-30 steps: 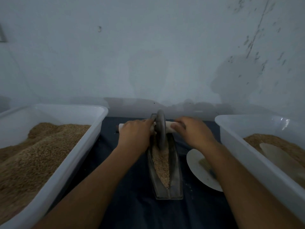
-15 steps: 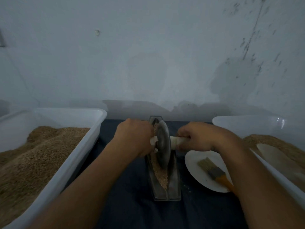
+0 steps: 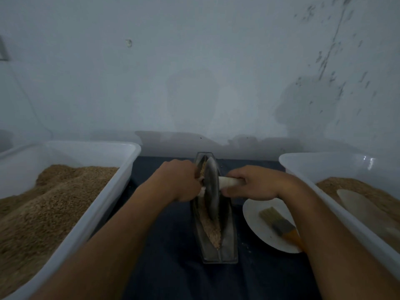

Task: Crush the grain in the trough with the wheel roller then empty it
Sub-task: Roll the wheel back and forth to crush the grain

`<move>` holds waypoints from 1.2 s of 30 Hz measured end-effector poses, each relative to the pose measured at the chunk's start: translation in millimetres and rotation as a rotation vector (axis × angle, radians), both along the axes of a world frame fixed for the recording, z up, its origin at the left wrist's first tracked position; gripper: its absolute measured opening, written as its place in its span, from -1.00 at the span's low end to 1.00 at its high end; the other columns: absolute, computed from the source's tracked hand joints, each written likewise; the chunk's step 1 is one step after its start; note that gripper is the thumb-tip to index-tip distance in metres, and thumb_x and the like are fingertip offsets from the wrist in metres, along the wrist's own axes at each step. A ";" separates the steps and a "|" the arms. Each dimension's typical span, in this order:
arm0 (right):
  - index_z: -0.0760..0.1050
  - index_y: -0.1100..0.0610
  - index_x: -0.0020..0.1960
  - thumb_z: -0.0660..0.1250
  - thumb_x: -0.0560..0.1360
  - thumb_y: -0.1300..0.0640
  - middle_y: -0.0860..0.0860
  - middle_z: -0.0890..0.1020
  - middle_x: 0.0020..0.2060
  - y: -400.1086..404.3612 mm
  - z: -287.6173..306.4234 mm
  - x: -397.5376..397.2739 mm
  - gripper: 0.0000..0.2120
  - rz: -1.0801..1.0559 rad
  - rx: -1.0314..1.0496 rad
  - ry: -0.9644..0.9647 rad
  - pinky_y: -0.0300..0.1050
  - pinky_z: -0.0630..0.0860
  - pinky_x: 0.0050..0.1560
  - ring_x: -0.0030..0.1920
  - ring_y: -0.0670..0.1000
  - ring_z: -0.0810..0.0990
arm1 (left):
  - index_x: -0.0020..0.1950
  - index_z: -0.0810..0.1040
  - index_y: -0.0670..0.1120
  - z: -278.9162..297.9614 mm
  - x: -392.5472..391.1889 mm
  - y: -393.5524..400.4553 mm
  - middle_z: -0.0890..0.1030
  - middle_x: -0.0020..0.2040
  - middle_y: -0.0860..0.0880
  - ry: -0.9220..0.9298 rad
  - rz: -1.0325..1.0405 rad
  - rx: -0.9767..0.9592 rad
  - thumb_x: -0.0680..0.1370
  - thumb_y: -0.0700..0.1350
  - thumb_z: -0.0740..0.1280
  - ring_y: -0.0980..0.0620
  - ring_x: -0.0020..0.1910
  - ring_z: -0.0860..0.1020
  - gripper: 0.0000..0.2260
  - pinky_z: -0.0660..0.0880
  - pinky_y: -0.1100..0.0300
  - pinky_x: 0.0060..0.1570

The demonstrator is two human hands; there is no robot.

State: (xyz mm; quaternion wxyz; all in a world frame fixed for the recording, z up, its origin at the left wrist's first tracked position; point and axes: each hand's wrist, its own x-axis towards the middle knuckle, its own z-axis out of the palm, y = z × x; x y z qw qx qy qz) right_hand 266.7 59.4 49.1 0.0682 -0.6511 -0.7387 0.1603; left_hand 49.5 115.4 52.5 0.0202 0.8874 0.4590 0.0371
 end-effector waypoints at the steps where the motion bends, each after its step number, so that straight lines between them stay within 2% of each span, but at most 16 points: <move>1: 0.53 -0.15 0.08 0.30 0.47 -0.36 -0.14 0.60 -0.04 3.2 -5.1 1.6 -0.66 -0.007 0.014 0.020 -0.06 0.53 0.03 -0.05 -0.11 0.57 | 0.07 0.57 -0.03 -4.5 1.9 3.0 0.60 -0.01 -0.03 -0.042 0.004 0.025 0.61 0.05 0.19 -0.05 -0.08 0.55 -0.77 0.42 0.09 -0.11; 3: 0.48 -0.21 0.21 0.25 0.44 -0.44 -0.23 0.56 0.05 7.2 -14.3 2.4 -0.54 -0.023 0.058 0.062 -0.12 0.50 0.03 0.03 -0.13 0.56 | 0.05 0.51 -0.04 -14.5 5.9 6.9 0.61 0.01 -0.03 -0.104 0.001 0.088 0.64 0.00 0.15 -0.07 -0.07 0.56 -0.80 0.44 0.05 -0.07; 5: 0.41 -0.26 0.32 0.19 0.41 -0.49 -0.28 0.52 0.12 11.3 -21.2 2.3 -0.43 -0.062 0.160 0.068 -0.09 0.48 0.08 0.12 -0.12 0.53 | 0.05 0.45 -0.05 -24.1 9.4 8.8 0.61 0.02 -0.05 -0.111 0.003 0.155 0.64 -0.04 0.14 -0.08 -0.07 0.56 -0.87 0.43 0.04 -0.05; 7: 0.43 -0.27 0.30 0.11 0.50 -0.44 -0.22 0.54 0.18 18.3 -28.7 1.6 -0.52 -0.096 0.273 0.077 -0.01 0.47 0.17 0.17 -0.09 0.52 | 0.14 0.41 -0.08 -33.8 11.6 12.6 0.58 0.08 -0.06 -0.063 -0.015 0.248 0.64 -0.06 0.15 -0.10 0.00 0.56 -0.84 0.40 -0.01 0.12; 9: 0.49 -0.22 0.23 0.01 0.61 -0.30 -0.14 0.58 0.18 25.7 -33.8 0.1 -0.62 -0.132 0.340 0.119 0.07 0.43 0.22 0.20 -0.05 0.51 | 0.18 0.42 -0.10 -39.6 13.5 18.5 0.54 0.13 -0.06 -0.010 -0.021 0.318 0.64 -0.04 0.12 -0.09 0.07 0.55 -0.79 0.32 -0.05 0.30; 11: 0.51 -0.12 0.15 -0.06 0.66 -0.18 -0.04 0.60 0.10 32.8 -39.6 -0.1 -0.61 -0.152 0.389 0.039 0.09 0.45 0.19 0.15 0.02 0.53 | 0.17 0.45 -0.10 -39.3 18.3 22.7 0.52 0.14 -0.06 0.008 -0.009 0.351 0.65 -0.04 0.08 -0.08 0.07 0.55 -0.76 0.28 -0.09 0.35; 15: 0.49 -0.07 0.12 -0.14 0.65 -0.19 0.04 0.61 0.06 45.5 -45.5 -0.8 -0.54 -0.230 0.423 -0.073 0.09 0.51 0.06 0.05 0.10 0.56 | 0.00 0.41 -0.03 -33.8 26.2 33.6 0.54 0.11 -0.07 -0.044 0.014 0.295 0.64 -0.05 0.07 -0.11 -0.04 0.56 -0.84 0.37 -0.09 0.16; 18: 0.48 -0.08 0.11 -0.13 0.65 -0.21 0.04 0.62 0.04 57.5 -42.3 0.3 -0.56 -0.244 0.440 -0.102 0.04 0.52 -0.04 -0.01 0.11 0.57 | 0.11 0.39 -0.06 -34.2 29.0 49.7 0.59 0.09 -0.13 -0.136 0.109 0.152 0.64 -0.01 0.07 -0.16 -0.04 0.55 -0.81 0.38 -0.01 -0.07; 22: 0.43 -0.10 0.28 -0.12 0.66 -0.21 0.05 0.63 0.14 78.0 -36.6 2.5 -0.56 -0.271 0.419 -0.177 -0.03 0.42 -0.17 0.02 0.13 0.58 | 0.19 0.41 0.00 -35.3 32.8 68.6 0.57 0.17 -0.15 -0.206 0.189 0.052 0.61 0.05 0.02 -0.20 0.02 0.52 -0.73 0.33 -0.02 -0.09; 26: 0.31 -0.15 0.46 -0.12 0.63 -0.22 0.03 0.53 0.35 95.7 -32.5 5.8 -0.52 -0.295 0.388 -0.184 -0.04 0.33 -0.07 0.21 0.14 0.54 | 0.20 0.43 0.06 -37.2 32.6 80.6 0.57 0.19 -0.11 -0.231 0.211 0.016 0.57 0.09 0.00 -0.18 0.02 0.50 -0.68 0.29 -0.03 -0.10; 29: 0.31 -0.19 0.45 -0.12 0.58 -0.24 0.03 0.50 0.39 103.9 -29.1 8.4 -0.48 -0.293 0.342 -0.181 -0.03 0.31 -0.05 0.24 0.14 0.52 | 0.13 0.42 0.06 -38.6 34.7 83.2 0.57 0.18 -0.10 -0.230 0.227 0.020 0.56 0.09 0.00 -0.13 -0.09 0.42 -0.71 0.29 -0.03 -0.10; 31: 0.36 -0.21 0.39 -0.12 0.55 -0.24 0.02 0.53 0.35 105.3 -28.0 8.1 -0.50 -0.304 0.343 -0.191 -0.04 0.29 -0.10 0.20 0.13 0.53 | 0.06 0.39 0.06 -38.3 35.8 83.4 0.57 0.18 -0.11 -0.233 0.230 0.039 0.56 0.08 0.00 -0.12 -0.11 0.39 -0.76 0.28 -0.03 -0.10; 33: 0.38 -0.22 0.34 -0.13 0.52 -0.25 0.00 0.54 0.33 105.0 -27.4 7.1 -0.49 -0.310 0.352 -0.196 -0.03 0.27 -0.12 0.19 0.12 0.53 | 0.07 0.40 0.05 -38.1 35.7 83.9 0.57 0.20 -0.12 -0.235 0.224 0.052 0.56 0.07 -0.01 -0.15 -0.06 0.45 -0.76 0.28 -0.03 -0.09; 36: 0.37 -0.24 0.36 -0.13 0.50 -0.26 0.00 0.53 0.35 104.5 -27.3 6.5 -0.47 -0.311 0.349 -0.195 -0.02 0.29 -0.09 0.21 0.13 0.53 | 0.20 0.43 0.05 -38.5 35.0 82.3 0.56 0.21 -0.12 -0.237 0.216 0.055 0.58 0.08 -0.02 -0.20 0.06 0.51 -0.68 0.30 -0.04 -0.07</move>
